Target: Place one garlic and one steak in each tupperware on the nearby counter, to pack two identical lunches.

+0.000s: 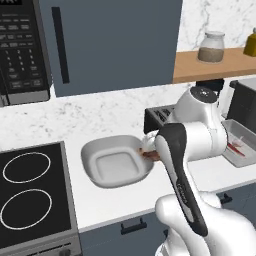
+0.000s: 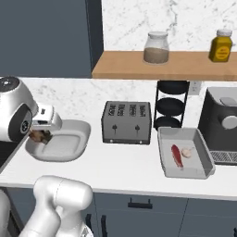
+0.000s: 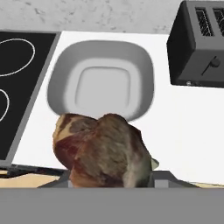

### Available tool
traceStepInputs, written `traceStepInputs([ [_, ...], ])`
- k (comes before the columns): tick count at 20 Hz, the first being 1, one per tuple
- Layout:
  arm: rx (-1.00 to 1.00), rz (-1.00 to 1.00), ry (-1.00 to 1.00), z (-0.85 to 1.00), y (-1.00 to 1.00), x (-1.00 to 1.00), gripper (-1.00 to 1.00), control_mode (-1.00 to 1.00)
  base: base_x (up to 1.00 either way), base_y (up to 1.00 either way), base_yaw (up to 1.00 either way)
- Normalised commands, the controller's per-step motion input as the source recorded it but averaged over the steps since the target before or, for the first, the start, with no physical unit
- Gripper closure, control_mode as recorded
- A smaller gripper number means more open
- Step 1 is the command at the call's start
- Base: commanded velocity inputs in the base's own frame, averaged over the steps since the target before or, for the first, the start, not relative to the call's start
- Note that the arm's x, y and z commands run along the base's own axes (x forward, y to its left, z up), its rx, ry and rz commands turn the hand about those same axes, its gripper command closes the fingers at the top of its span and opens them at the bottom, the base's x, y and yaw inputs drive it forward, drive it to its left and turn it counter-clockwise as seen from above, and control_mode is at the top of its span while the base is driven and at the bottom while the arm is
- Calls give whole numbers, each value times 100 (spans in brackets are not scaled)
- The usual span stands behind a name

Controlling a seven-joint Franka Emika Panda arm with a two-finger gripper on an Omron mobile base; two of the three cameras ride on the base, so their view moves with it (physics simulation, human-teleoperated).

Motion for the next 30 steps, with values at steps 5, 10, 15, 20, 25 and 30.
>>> traceStepInputs([
  [5, -15, -4, 23, -70, 52, 98, 100, -100, 0, 0, 0],
  [10, -5, -1, 21, -93, 7, 100, 100, -100, 0, 0, 0],
  [15, -2, 0, 21, -33, 5, 100, 100, -100, 0, 0, 0],
  [20, 0, 0, 2, -26, 30, 87, 100, -100, 0, 0, 0],
  [25, 0, 0, 0, -64, 36, 15, 100, -100, 0, 0, 0],
  [30, 0, 0, 0, -62, 2, 11, 100, -100, 0, 0, 0],
])
